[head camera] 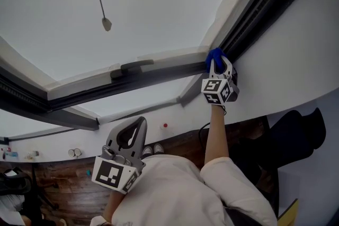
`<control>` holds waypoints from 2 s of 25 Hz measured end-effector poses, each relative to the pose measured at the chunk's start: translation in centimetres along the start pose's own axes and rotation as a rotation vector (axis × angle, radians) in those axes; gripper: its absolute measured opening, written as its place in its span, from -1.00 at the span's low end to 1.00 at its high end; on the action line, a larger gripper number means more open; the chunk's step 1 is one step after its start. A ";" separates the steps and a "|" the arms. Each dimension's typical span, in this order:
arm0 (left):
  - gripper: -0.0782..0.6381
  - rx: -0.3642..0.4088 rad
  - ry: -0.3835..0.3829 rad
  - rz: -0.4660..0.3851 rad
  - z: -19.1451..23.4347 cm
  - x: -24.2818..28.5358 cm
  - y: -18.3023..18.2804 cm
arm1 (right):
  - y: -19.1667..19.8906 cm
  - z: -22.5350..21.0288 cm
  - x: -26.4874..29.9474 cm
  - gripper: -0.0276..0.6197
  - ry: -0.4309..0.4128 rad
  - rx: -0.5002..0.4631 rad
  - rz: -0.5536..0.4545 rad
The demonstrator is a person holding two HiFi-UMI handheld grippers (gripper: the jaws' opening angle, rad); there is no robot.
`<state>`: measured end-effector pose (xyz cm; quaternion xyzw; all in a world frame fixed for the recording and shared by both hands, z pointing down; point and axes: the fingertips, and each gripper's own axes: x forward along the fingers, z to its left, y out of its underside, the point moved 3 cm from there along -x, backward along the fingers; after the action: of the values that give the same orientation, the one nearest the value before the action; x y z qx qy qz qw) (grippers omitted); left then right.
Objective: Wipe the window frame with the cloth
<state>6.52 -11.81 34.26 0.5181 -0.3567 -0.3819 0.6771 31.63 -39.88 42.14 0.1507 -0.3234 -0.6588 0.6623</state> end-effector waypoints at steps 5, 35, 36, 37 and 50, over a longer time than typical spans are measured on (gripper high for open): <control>-0.76 -0.007 -0.003 0.017 -0.2 0.1 0.6 | 0.9 1.0 0.3 -0.62 -0.023 0.016 0.017; -0.76 -0.064 0.006 0.017 -5.6 2.5 3.7 | -3.0 3.9 1.9 -0.61 -0.268 0.136 -0.139; -0.76 -0.064 0.005 0.018 -5.8 2.6 3.8 | -2.8 4.3 2.6 -0.61 -0.281 0.142 -0.108; -0.76 -0.065 0.003 0.020 -6.0 2.6 3.8 | -2.3 4.6 3.2 -0.62 -0.290 0.153 -0.078; -0.76 -0.099 -0.058 0.027 -4.8 1.7 4.6 | -1.4 6.4 5.1 -0.67 -0.227 0.223 -0.007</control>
<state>12.20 -10.51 37.93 0.4676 -0.3639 -0.4048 0.6964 26.12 -43.45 47.23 0.1487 -0.4670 -0.6339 0.5984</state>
